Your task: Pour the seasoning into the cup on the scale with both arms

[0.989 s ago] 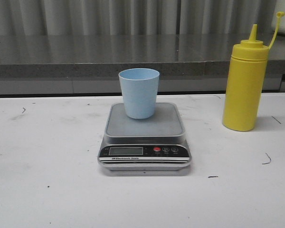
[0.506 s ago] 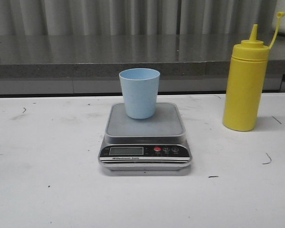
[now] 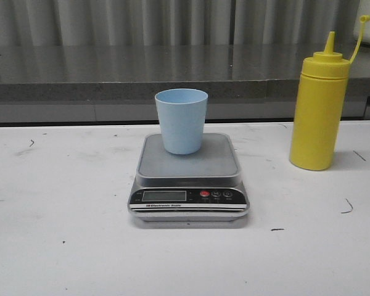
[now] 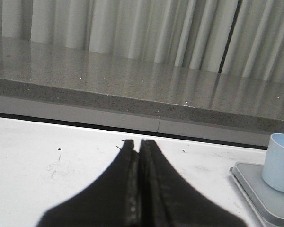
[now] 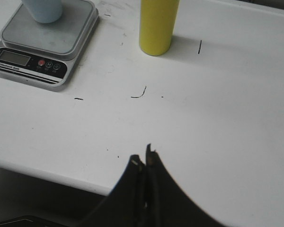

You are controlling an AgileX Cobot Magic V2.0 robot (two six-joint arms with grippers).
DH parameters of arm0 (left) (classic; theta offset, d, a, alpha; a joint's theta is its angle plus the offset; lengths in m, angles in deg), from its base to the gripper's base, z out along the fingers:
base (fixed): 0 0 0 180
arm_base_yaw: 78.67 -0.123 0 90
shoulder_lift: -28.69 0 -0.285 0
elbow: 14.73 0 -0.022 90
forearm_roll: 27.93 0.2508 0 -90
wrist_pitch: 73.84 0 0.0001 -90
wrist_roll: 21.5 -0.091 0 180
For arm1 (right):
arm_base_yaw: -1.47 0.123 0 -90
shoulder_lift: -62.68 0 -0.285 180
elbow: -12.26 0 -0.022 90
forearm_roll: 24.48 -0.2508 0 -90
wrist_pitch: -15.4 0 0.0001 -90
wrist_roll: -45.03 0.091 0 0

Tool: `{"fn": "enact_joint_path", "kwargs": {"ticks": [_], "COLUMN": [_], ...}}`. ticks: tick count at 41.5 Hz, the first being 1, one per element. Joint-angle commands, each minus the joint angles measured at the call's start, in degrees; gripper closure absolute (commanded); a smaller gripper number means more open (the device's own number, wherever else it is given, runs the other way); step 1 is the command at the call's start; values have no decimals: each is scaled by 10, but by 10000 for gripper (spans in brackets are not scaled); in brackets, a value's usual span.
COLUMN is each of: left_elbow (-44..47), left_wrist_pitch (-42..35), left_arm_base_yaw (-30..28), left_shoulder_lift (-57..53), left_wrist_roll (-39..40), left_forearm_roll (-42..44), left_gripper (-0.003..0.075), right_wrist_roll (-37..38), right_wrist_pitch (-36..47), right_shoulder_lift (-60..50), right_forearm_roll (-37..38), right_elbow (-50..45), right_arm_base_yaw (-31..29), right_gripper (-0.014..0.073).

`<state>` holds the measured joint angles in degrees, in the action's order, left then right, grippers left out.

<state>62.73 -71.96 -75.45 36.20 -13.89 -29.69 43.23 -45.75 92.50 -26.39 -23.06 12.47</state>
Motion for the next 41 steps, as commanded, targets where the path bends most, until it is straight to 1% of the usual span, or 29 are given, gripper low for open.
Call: {"fn": "enact_joint_path", "kwargs": {"ticks": [1, 3, 5, 8, 11, 14, 20, 30, 31, 41], "left_elbow": [14, 14, 14, 14, 14, 14, 14, 14, 14, 14], "left_wrist_pitch": [-46, -46, -46, -46, -46, -46, -46, -46, -46, -46], "left_arm_base_yaw": [-1, -1, -1, -1, -1, -1, -1, -1, -1, -1], "left_shoulder_lift": [-9, -9, -9, -9, -9, -9, -9, -9, -9, -9], "left_wrist_roll": [5, 5, 5, 5, 5, 5, 5, 5, 5, 5], "left_forearm_roll": [-1, -1, -1, -1, -1, -1, -1, -1, -1, -1], "left_gripper": [740, 740, 740, 740, 740, 740, 740, 740, 740, 740], "right_wrist_roll": [-5, -5, -5, -5, -5, -5, -5, -5, -5, -5], "right_wrist_pitch": [79, 126, 198, 294, 370, 439, 539, 644, 634, 635], "right_shoulder_lift": [-20, -39, -65, -103, -145, -180, -220, -235, -235, -235], "right_forearm_roll": [7, 6, 5, 3, 2, 2, -1, -16, -16, -16], "right_elbow": [-14, -45, -76, -147, -207, -267, -356, -433, -431, -431], "right_arm_base_yaw": [-11, -19, -30, -47, -59, -69, -76, -81, -81, -81], "right_gripper": [662, 662, 662, 662, 662, 662, 662, 662, 662, 662]}}
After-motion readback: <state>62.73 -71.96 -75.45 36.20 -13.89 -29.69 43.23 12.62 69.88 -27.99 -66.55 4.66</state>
